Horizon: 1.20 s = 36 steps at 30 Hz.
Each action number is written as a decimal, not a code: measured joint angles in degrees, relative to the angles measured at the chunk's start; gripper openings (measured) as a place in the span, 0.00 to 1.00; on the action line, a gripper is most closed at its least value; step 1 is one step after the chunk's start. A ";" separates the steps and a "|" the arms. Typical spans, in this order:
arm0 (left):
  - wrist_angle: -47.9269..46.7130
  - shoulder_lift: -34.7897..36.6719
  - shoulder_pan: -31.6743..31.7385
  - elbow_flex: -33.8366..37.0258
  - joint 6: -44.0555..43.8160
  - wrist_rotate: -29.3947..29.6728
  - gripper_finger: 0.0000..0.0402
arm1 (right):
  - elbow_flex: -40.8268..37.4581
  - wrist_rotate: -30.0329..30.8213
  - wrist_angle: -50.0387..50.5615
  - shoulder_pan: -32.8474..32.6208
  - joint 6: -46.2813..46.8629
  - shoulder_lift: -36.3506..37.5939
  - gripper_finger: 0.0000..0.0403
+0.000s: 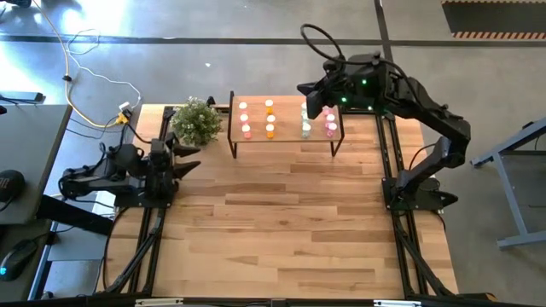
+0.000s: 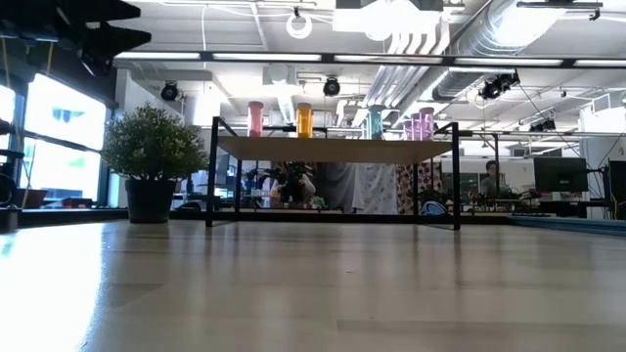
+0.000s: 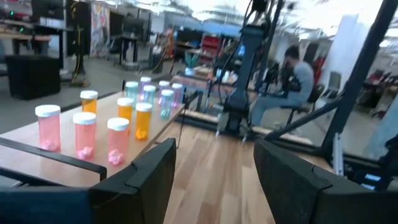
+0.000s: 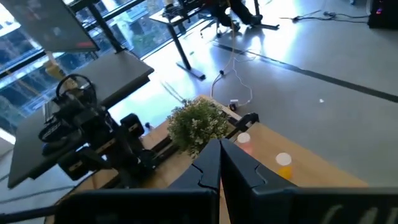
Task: Pick and place medicine bottles onto shelf by color
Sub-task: Adjust the pill bottles
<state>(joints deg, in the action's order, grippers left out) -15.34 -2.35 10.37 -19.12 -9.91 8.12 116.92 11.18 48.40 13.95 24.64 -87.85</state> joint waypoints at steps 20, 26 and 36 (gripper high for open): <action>9.54 2.14 -1.97 11.53 -0.43 -4.48 0.51 | -0.09 -0.10 0.11 -2.05 3.36 -8.71 0.00; 12.36 2.14 -1.97 14.69 -2.88 -4.40 0.51 | -0.09 -5.27 -0.27 -0.05 -1.71 -11.92 0.00; 15.39 2.10 -1.90 17.56 -6.45 -4.27 0.51 | -0.11 -19.41 0.42 8.98 -14.20 -13.49 0.00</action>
<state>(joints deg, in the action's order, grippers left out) 0.06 -0.25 8.47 -1.56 -16.37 3.85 116.81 -8.22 48.82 22.93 10.44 -101.34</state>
